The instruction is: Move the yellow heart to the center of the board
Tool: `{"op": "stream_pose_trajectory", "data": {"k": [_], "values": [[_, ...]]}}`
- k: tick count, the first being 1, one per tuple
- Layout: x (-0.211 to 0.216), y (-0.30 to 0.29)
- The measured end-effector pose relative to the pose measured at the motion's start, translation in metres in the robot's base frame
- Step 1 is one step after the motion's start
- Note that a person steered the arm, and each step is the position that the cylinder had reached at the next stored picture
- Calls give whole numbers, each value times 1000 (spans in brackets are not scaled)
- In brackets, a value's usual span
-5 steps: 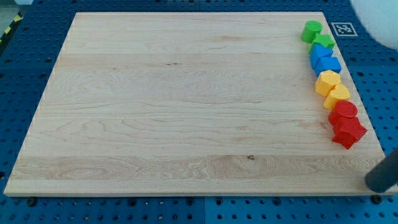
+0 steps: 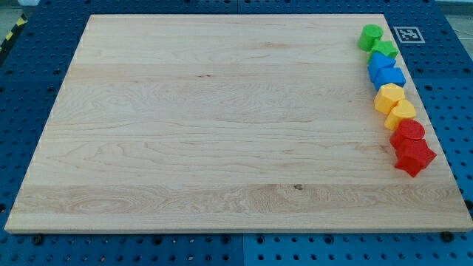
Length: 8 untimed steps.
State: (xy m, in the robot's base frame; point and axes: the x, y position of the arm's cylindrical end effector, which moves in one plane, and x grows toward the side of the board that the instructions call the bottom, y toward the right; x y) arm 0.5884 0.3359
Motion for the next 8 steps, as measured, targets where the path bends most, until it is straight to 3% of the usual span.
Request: {"op": "stream_pose_trajectory", "data": {"k": [2,4,6,8], "values": [[-19,0],[-99,0],[-123,0],[-124,-39]]}}
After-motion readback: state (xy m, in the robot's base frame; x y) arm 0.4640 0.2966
